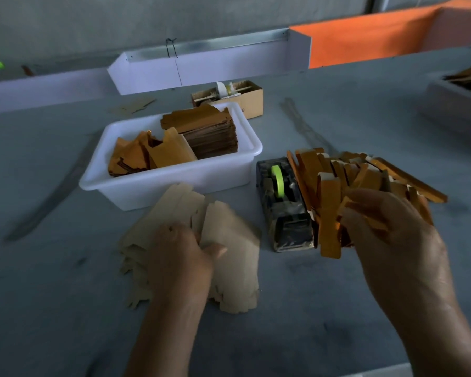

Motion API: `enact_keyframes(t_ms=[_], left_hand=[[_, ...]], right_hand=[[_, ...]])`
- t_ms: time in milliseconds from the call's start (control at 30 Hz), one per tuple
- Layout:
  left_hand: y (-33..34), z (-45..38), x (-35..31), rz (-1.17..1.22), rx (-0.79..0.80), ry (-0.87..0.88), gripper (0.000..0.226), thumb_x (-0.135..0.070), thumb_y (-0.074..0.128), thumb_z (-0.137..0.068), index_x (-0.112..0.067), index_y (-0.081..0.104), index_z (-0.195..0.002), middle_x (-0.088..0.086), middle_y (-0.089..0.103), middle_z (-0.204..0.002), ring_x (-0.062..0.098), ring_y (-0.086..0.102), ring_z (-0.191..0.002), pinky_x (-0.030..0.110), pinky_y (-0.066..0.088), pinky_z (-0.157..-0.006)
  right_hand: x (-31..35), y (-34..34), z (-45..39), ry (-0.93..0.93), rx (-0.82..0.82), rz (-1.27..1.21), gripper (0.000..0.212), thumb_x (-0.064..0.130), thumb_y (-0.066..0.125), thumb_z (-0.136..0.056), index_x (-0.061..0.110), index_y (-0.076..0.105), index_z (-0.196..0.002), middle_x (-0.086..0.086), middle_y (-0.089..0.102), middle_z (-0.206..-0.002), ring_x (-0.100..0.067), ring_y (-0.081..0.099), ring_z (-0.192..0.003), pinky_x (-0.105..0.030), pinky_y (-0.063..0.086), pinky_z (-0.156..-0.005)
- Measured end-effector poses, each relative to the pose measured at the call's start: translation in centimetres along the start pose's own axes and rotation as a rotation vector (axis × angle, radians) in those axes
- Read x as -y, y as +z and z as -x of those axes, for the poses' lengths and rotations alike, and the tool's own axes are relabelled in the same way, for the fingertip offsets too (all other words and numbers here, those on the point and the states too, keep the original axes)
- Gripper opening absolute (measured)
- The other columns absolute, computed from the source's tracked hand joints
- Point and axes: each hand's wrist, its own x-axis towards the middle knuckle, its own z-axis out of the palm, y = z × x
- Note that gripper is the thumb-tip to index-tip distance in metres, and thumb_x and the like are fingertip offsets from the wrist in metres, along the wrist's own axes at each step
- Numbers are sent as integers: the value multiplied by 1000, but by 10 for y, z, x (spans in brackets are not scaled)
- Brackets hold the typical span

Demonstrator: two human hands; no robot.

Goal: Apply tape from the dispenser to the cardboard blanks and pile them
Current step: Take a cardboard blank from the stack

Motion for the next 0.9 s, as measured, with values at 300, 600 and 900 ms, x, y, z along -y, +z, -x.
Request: enact_keyframes(t_ms=[300, 600, 900], left_hand=[[-14, -4, 14, 232, -215, 36, 20, -27, 68, -86, -13, 66, -72, 0, 62, -65, 9, 55, -61, 24, 35, -52], [-29, 9, 11, 436, -241, 105, 20, -31, 63, -87, -23, 60, -69, -2, 61, -61, 8, 57, -58, 27, 36, -52], [-24, 30, 0, 825, 176, 58, 29, -51, 69, -67, -23, 68, -75, -8, 68, -67, 0, 58, -55, 17, 42, -53]], right_hand=[[5, 14, 17, 117, 178, -150, 15, 21, 61, -87, 34, 63, -93, 13, 64, -84, 0, 59, -78, -11, 38, -58], [14, 28, 28, 169, 311, -235, 7, 41, 58, -82, 41, 63, -87, 16, 67, -85, 4, 62, -81, -8, 50, -67], [20, 38, 35, 595, 527, -901, 29, 31, 64, -64, 16, 69, -88, 3, 72, -86, -18, 65, -89, -38, 56, -78]])
